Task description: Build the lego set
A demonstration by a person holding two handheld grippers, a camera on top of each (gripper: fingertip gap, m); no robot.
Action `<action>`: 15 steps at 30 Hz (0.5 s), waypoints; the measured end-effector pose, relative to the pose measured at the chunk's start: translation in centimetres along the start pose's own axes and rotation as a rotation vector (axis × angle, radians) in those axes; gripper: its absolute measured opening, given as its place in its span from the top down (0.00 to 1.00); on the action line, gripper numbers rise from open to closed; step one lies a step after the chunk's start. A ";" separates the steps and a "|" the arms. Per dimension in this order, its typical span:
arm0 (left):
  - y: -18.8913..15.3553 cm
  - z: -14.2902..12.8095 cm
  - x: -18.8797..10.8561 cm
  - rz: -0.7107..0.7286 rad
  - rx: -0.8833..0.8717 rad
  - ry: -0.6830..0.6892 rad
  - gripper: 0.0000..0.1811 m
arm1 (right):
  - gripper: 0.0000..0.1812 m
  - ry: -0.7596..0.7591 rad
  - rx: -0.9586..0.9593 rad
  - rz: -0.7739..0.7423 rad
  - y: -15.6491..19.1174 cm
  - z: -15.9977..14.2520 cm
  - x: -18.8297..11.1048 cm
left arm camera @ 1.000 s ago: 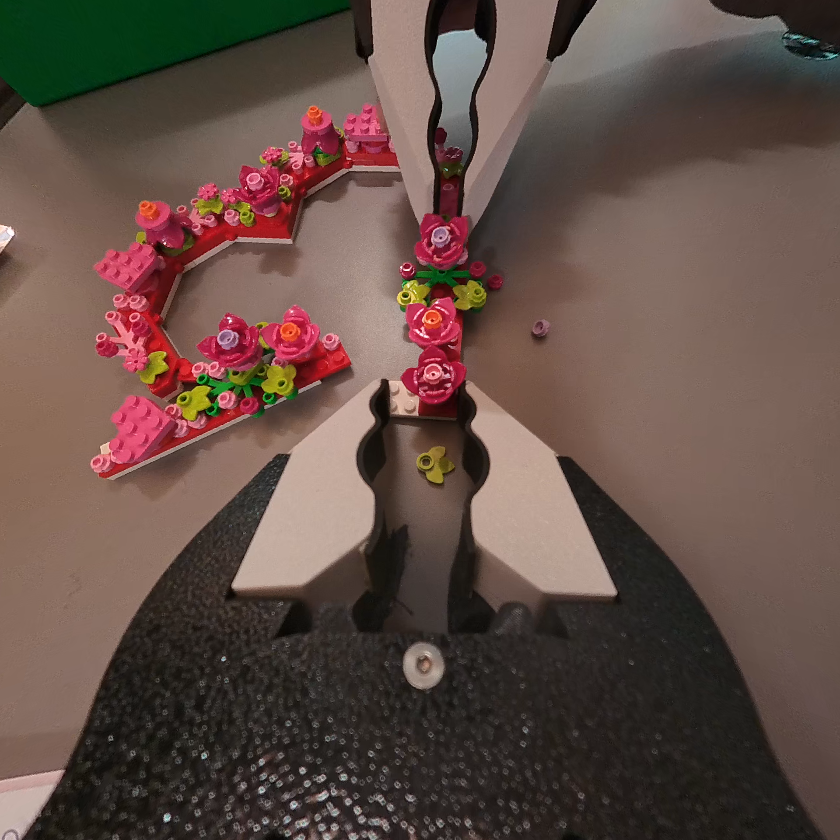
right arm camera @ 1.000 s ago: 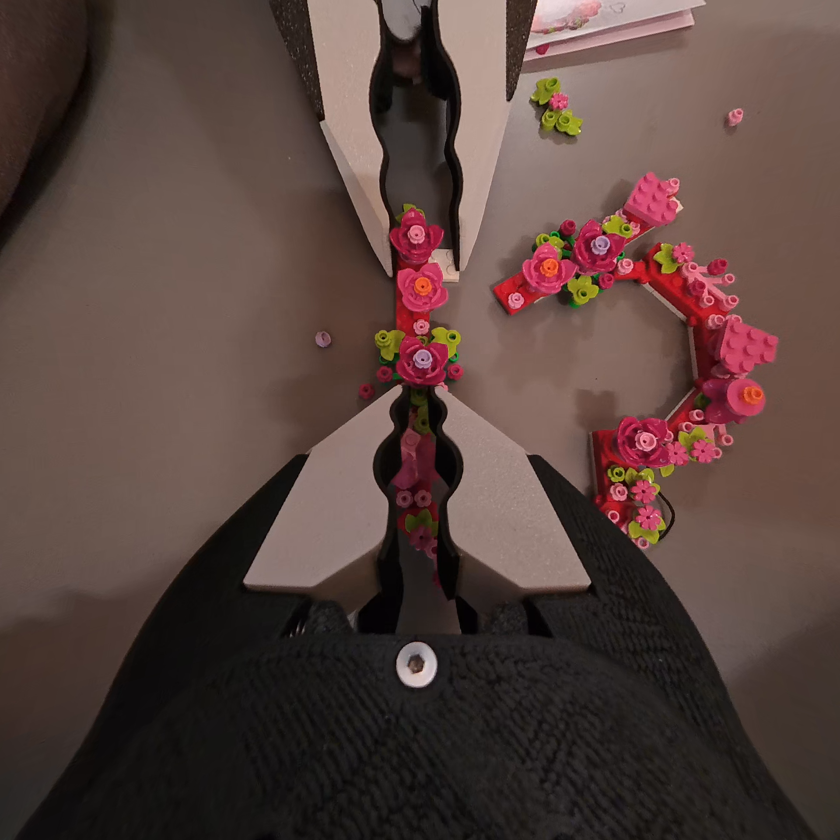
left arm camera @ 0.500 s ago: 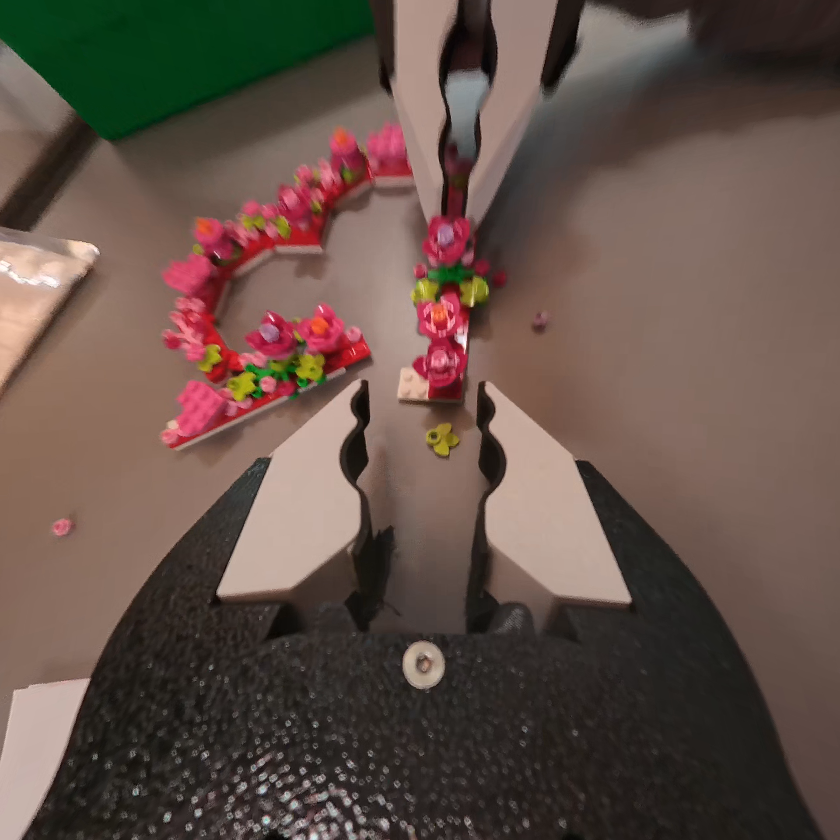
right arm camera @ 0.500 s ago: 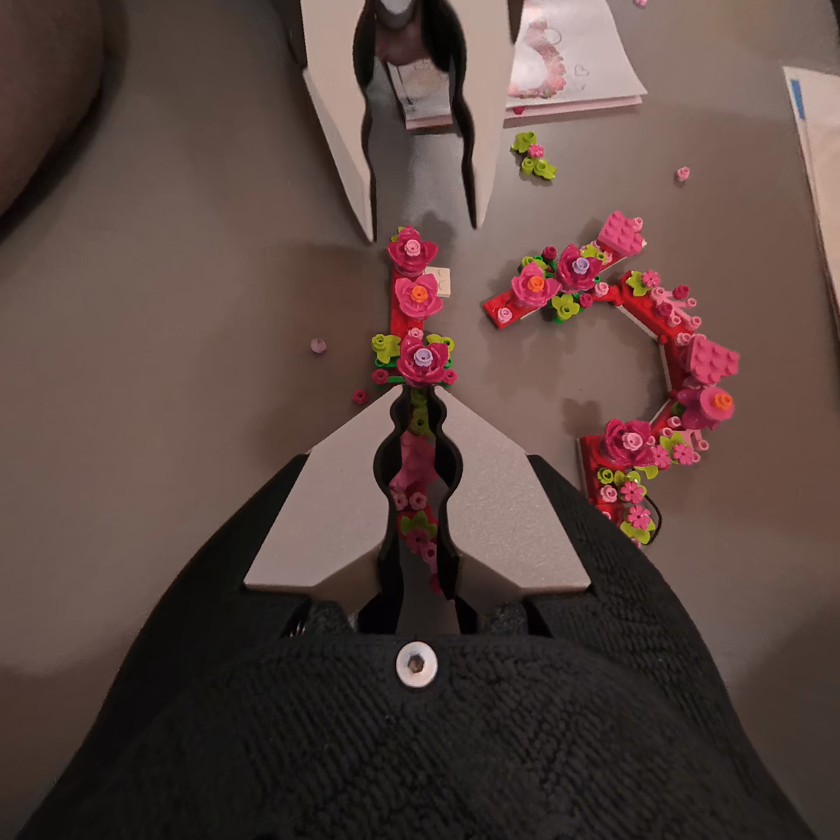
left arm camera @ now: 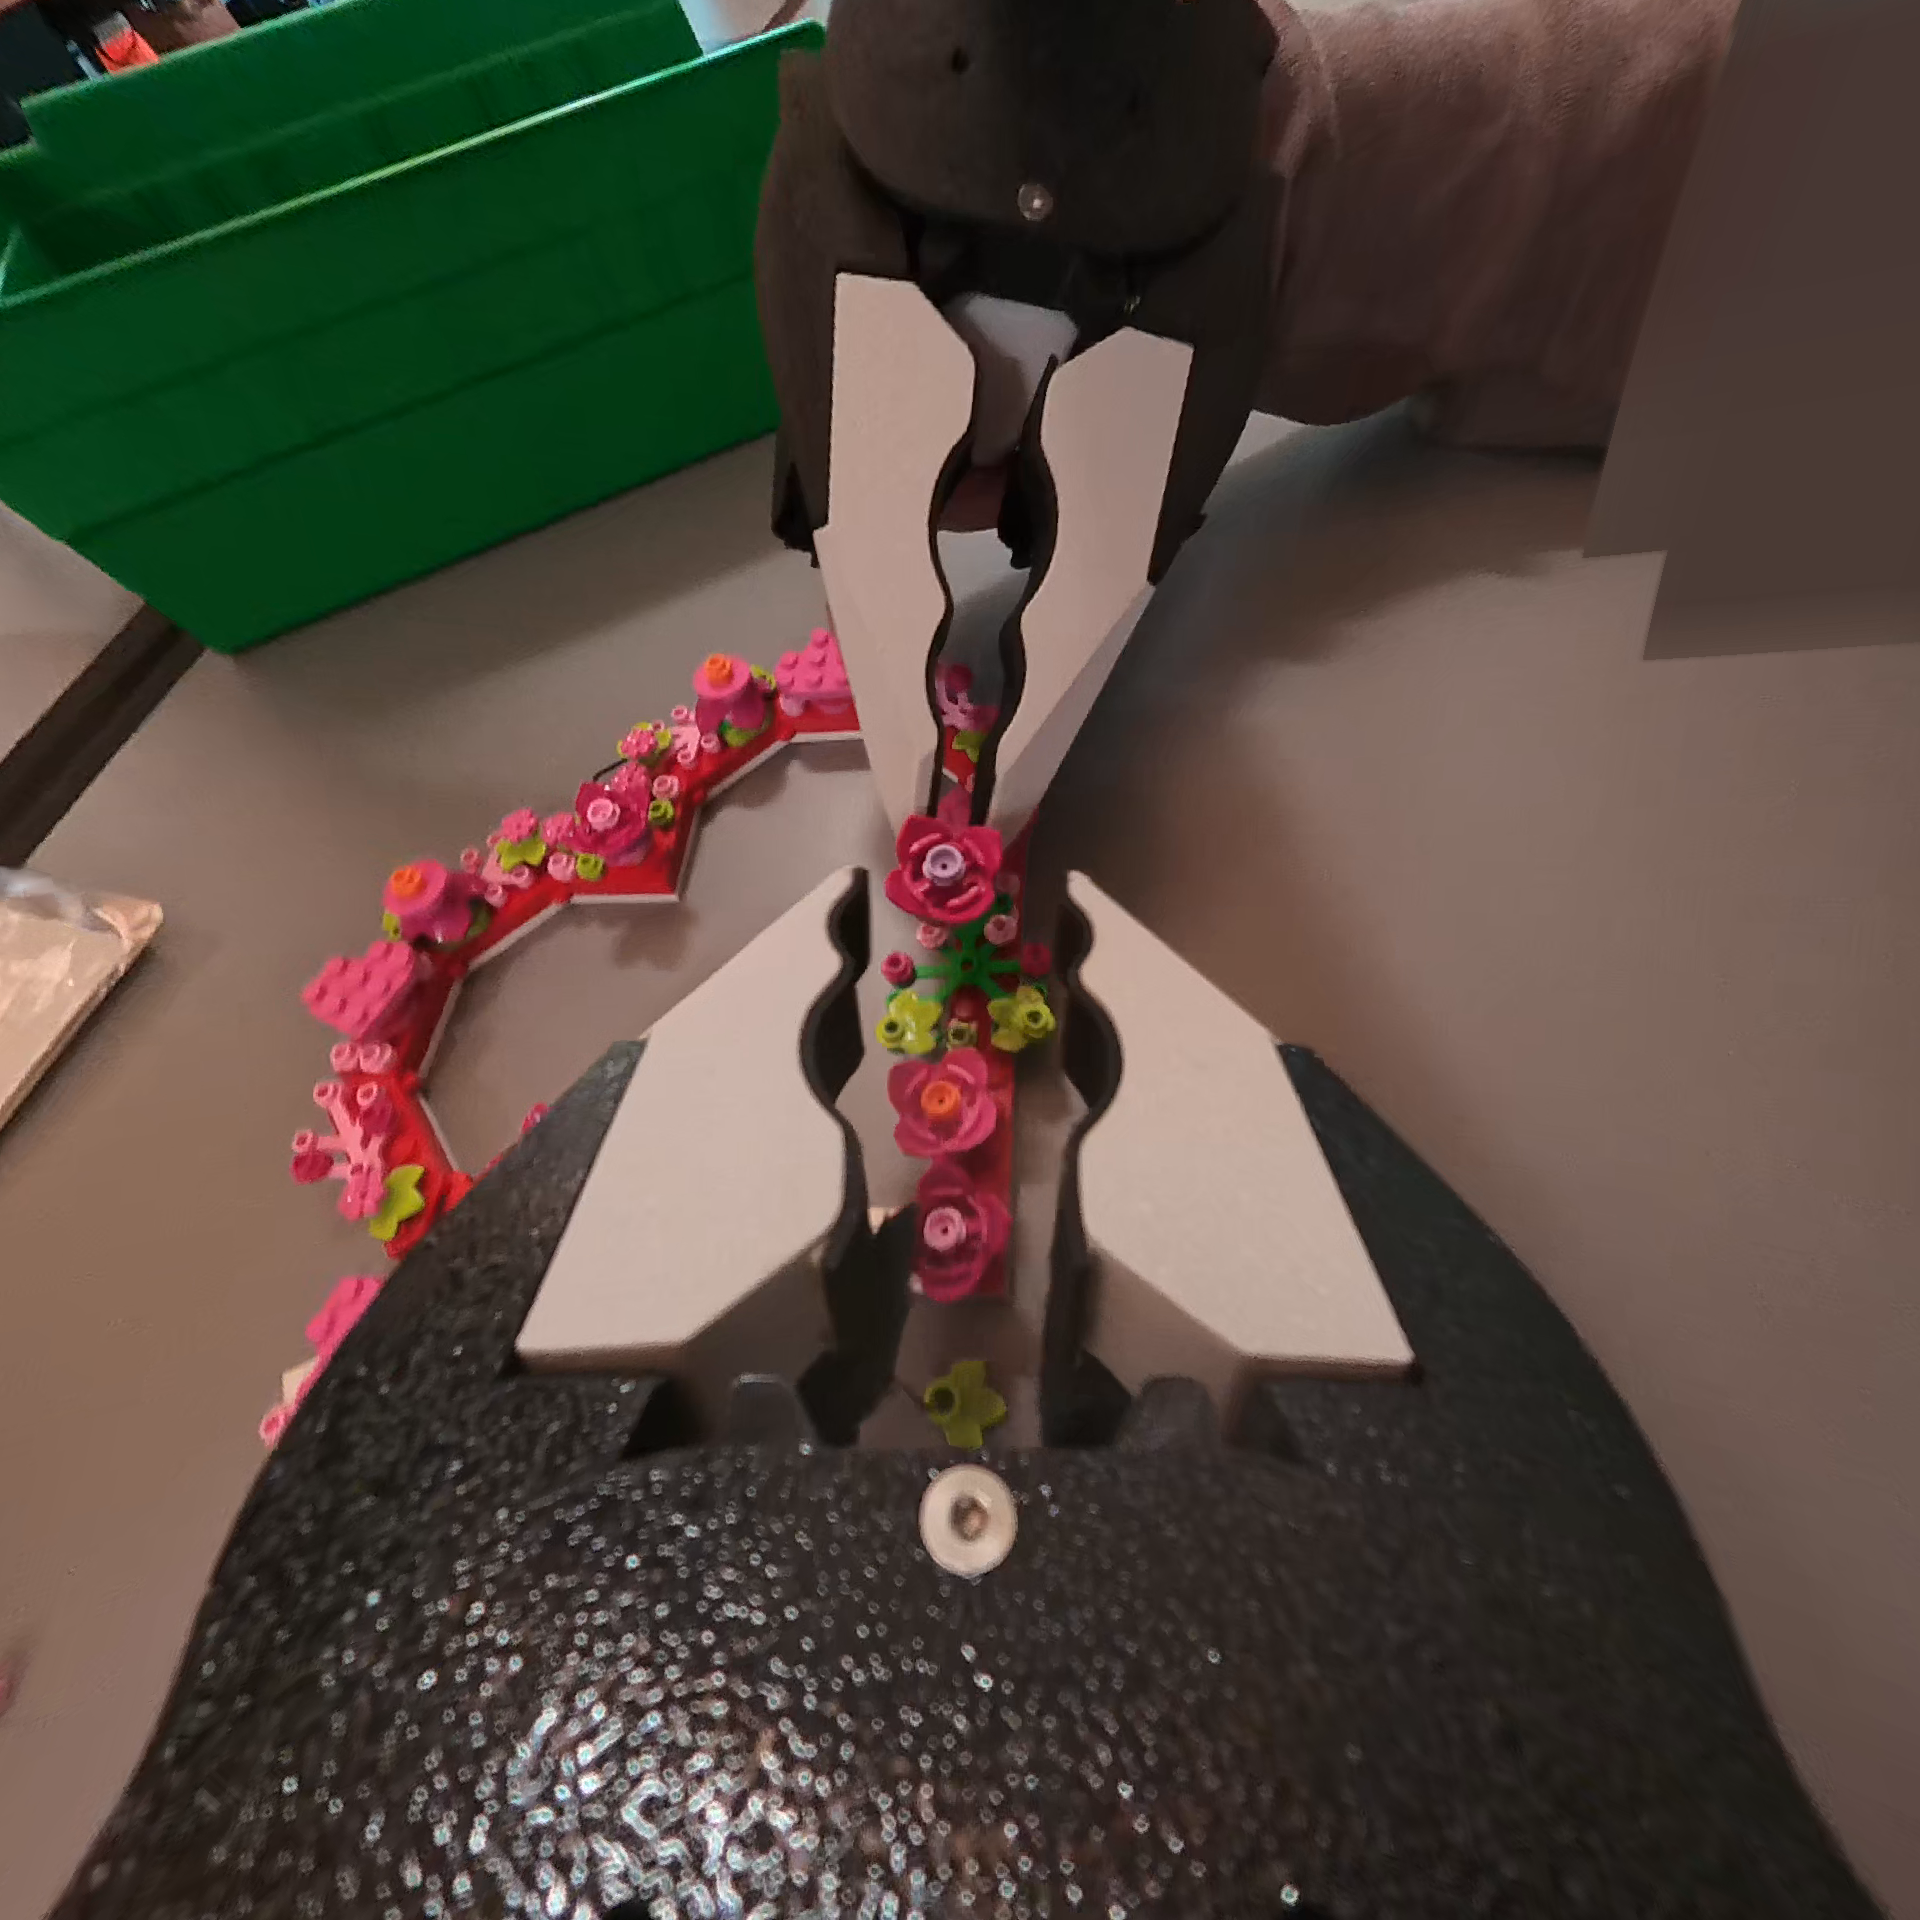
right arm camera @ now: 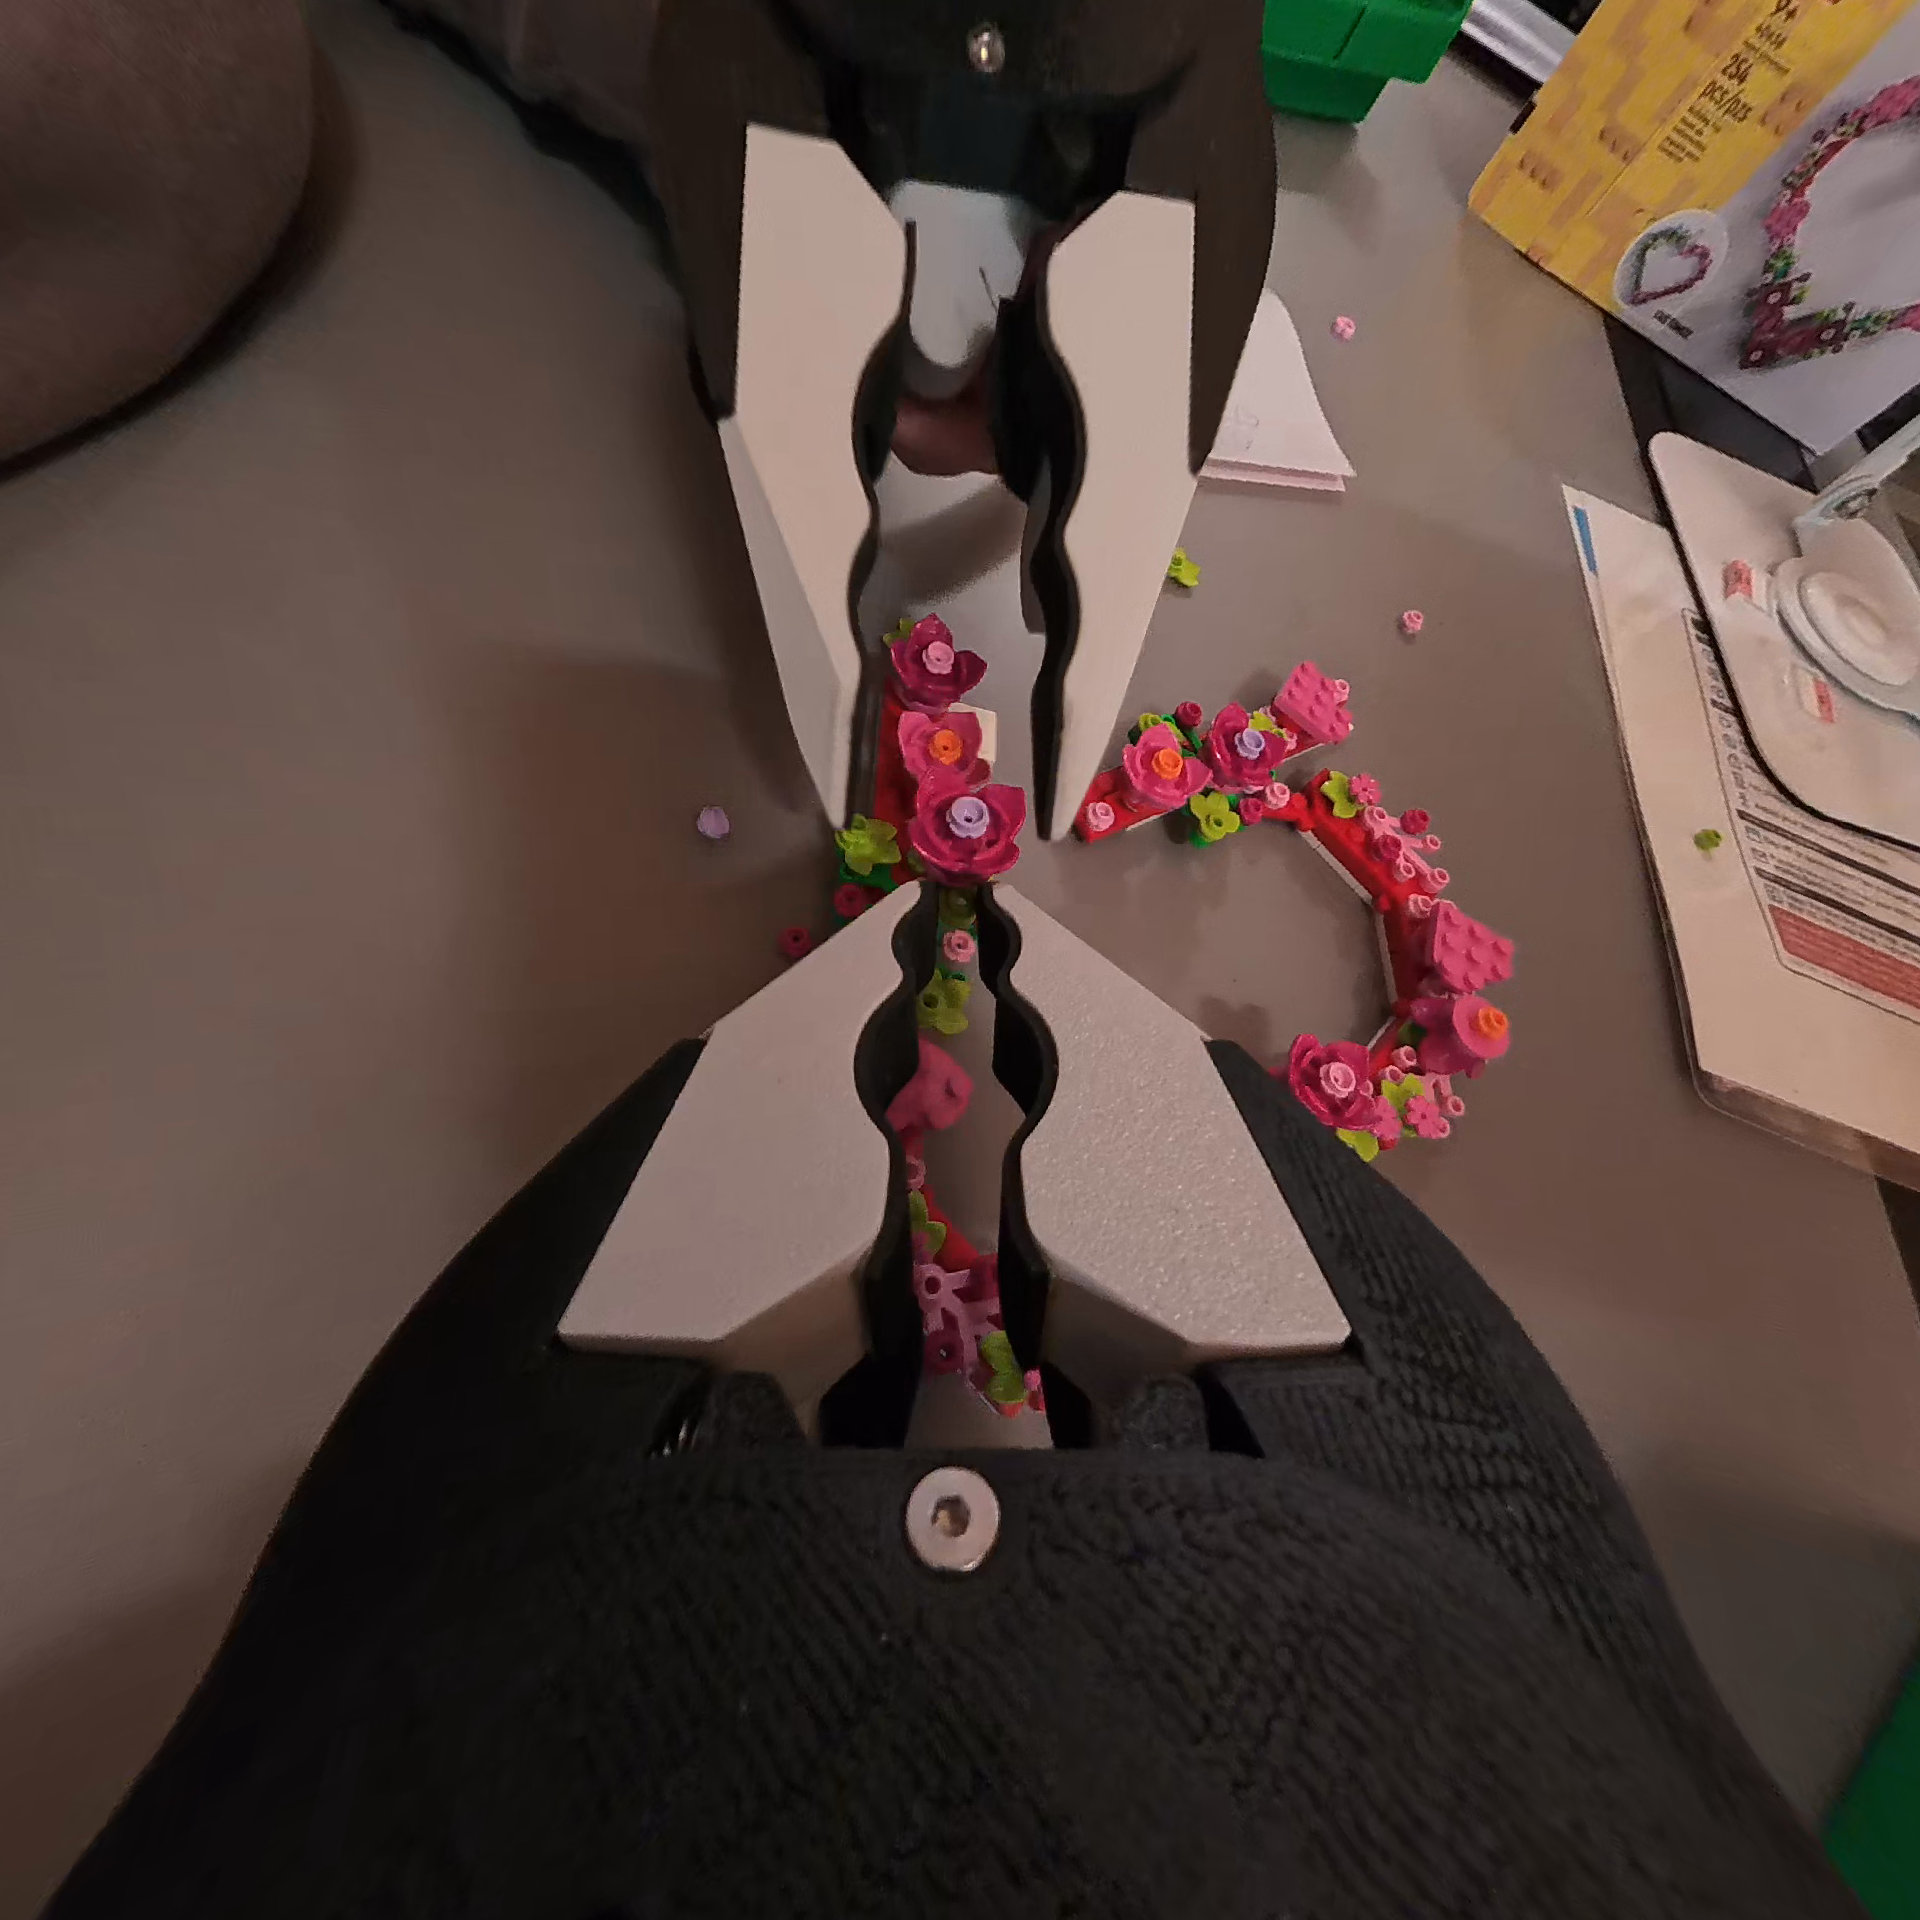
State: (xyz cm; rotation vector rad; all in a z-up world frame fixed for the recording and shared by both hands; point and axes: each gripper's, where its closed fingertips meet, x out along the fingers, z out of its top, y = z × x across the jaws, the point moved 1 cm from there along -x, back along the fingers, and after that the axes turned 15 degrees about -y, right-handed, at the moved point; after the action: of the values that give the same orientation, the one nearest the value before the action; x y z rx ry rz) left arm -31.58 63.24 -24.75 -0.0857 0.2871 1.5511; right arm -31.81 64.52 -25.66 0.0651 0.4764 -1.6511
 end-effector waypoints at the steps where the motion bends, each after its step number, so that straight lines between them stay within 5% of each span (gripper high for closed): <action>1: 0.0 0.0 0.2 0.003 0.012 0.005 0.84 | 0.97 -0.005 0.004 0.004 0.1 0.0 0.0; 9: 0.5 -0.9 0.3 0.019 0.054 0.076 0.89 | 0.95 0.030 -0.004 -0.003 0.1 -0.6 0.0; 15: 1.0 -1.1 0.1 -0.029 -0.097 0.114 0.89 | 0.93 -0.009 0.040 -0.027 -0.5 -1.1 -2.0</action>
State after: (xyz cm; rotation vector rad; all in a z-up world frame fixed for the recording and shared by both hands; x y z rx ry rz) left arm -32.76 63.12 -25.71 -0.2543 0.2991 1.5339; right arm -32.28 66.81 -25.88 0.0809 0.4391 -1.6868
